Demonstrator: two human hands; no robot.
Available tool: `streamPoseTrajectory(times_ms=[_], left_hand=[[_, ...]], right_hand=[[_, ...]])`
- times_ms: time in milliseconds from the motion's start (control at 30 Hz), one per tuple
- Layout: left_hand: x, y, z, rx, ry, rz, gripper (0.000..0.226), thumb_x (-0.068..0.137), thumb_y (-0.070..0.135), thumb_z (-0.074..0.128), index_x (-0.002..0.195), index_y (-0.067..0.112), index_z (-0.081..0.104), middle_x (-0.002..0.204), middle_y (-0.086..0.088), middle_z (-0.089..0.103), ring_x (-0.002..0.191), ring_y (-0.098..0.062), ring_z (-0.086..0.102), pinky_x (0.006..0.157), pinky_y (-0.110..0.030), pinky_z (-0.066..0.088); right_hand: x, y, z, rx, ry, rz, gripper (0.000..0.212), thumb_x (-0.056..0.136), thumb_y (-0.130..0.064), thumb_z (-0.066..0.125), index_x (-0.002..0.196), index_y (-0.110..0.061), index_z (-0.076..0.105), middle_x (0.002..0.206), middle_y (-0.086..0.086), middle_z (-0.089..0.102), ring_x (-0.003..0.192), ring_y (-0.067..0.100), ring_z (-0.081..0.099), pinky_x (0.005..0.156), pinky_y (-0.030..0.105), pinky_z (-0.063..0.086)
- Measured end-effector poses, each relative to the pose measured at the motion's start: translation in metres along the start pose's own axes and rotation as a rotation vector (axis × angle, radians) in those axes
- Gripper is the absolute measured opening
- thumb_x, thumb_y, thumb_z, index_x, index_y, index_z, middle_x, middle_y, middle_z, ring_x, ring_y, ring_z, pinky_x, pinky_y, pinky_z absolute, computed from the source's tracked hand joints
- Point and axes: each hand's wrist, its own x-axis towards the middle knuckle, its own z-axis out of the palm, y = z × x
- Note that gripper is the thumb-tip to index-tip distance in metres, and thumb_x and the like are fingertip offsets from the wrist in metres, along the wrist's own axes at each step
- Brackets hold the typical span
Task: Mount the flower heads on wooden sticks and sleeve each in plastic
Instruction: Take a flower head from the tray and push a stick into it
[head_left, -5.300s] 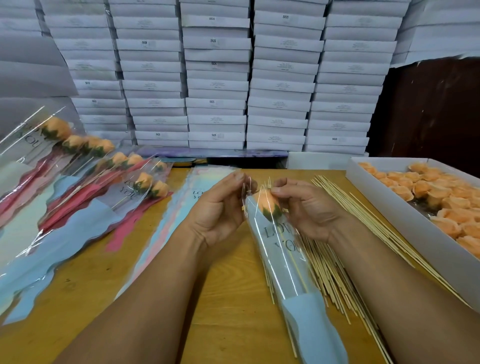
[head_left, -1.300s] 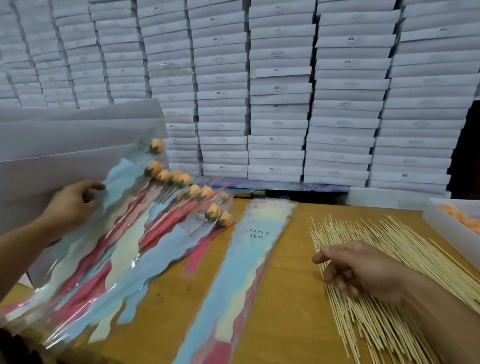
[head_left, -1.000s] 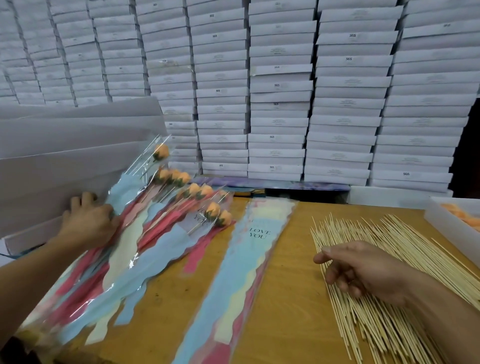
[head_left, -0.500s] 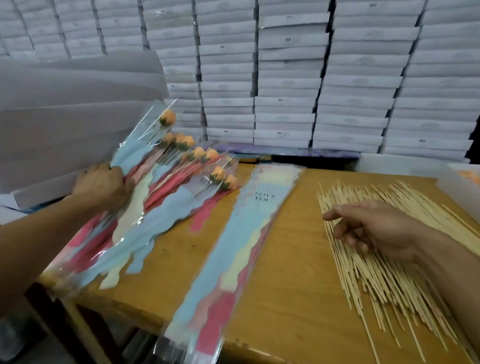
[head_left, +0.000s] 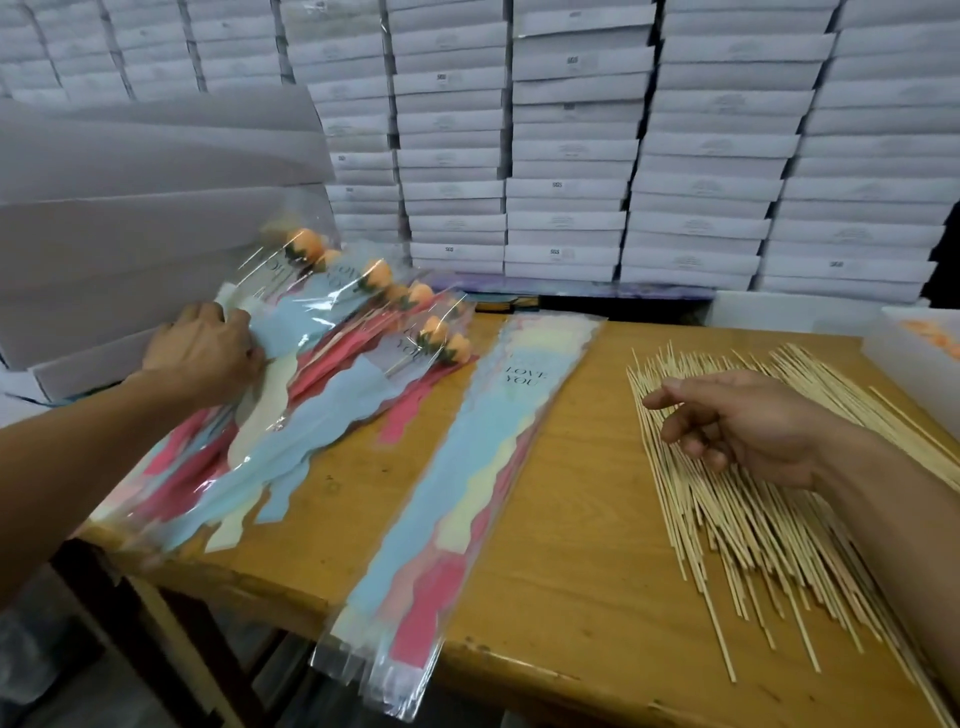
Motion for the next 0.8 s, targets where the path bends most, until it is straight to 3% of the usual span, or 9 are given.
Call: streamPoseTrajectory(times_ms=[467, 700, 800], left_hand=[[0.008, 0.034, -0.011, 0.02, 0.113, 0.058, 0.04, 0.094, 0.039, 0.053, 0.122, 0.01, 0.054, 0.119, -0.019, 0.056, 0.111, -0.038, 0.051, 0.089, -0.051, 0.046], [-0.004, 0.161, -0.05, -0.317, 0.088, 0.193, 0.043, 0.097, 0.036, 0.052, 0.131, 0.01, 0.052, 0.128, -0.02, 0.051, 0.117, -0.038, 0.048, 0.091, -0.047, 0.044], [-0.024, 0.239, -0.065, -0.513, 0.035, 0.254, 0.042, 0.097, 0.036, 0.052, 0.129, 0.009, 0.053, 0.13, -0.019, 0.052, 0.121, -0.035, 0.048, 0.095, -0.043, 0.043]], right_hand=[[0.0, -0.001, -0.002, 0.016, 0.006, -0.022, 0.031, 0.099, -0.03, 0.06, 0.112, -0.004, 0.069, 0.076, 0.01, 0.072, 0.055, 0.014, 0.059, 0.042, 0.023, 0.043], [0.0, -0.003, -0.005, 0.088, 0.151, -0.061, 0.022, 0.1, -0.022, 0.06, 0.108, -0.004, 0.07, 0.067, 0.006, 0.069, 0.048, 0.01, 0.055, 0.037, 0.02, 0.037], [0.002, -0.002, -0.009, 0.148, 0.346, -0.13, 0.015, 0.099, -0.019, 0.061, 0.107, -0.01, 0.07, 0.06, 0.001, 0.066, 0.044, 0.008, 0.05, 0.035, 0.019, 0.033]])
